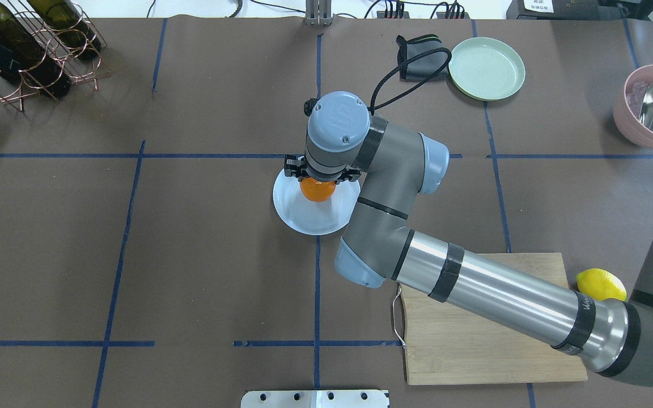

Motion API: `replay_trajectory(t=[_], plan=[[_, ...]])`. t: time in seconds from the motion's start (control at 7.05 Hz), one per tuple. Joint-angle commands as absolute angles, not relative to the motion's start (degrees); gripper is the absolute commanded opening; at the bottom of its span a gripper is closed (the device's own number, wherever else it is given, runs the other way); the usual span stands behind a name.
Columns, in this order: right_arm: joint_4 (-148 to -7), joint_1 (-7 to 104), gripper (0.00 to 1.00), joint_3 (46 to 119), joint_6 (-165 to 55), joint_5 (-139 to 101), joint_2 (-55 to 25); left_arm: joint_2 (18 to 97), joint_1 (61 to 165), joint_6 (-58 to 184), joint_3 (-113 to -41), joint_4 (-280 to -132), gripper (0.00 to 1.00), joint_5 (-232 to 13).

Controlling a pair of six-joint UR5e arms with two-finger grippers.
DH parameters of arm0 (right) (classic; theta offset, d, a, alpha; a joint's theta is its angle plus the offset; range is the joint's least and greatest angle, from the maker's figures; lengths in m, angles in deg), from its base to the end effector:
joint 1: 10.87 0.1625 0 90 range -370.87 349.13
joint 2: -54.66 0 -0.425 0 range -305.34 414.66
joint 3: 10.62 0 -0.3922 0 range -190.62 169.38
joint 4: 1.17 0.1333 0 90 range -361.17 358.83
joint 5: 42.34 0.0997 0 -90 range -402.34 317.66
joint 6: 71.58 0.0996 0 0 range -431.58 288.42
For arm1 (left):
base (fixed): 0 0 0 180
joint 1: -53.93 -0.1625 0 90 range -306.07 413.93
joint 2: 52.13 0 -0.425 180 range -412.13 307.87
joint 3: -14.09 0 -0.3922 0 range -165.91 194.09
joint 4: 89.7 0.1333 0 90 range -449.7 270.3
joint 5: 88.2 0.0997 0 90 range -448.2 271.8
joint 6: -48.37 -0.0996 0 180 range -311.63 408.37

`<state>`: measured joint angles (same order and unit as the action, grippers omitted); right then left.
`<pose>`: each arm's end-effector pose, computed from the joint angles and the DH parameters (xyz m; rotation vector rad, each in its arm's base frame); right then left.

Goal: Pick orange to plate
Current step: 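Carry the orange with the right gripper over the light blue plate and lower it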

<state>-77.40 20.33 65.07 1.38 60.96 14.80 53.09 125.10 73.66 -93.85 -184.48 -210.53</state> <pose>-0.6123 -0.4999 0.1922 0.1537 -0.8756 0.1302 0.1083 -0.5656 0.3631 0.3925 0.7445 0.0807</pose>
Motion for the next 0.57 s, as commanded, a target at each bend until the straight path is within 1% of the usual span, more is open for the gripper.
replay_trajectory(t=[0.0, 0.28, 0.43], plan=[[-77.98, 20.15, 1.00, 65.05, 1.81, 61.01, 15.89, 52.03, 125.30, 68.62, -93.23, -184.54, 1.00, -210.46], [-83.05, 21.11, 1.00, 66.88, -0.04, 61.10, 16.51, 50.62, 126.26, 65.07, -93.23, -184.45, 1.00, -210.46], [-90.05, 22.51, 1.00, 70.90, -2.91, 61.28, 16.42, 48.78, 126.53, 62.81, -93.66, -184.62, 1.00, -210.37]])
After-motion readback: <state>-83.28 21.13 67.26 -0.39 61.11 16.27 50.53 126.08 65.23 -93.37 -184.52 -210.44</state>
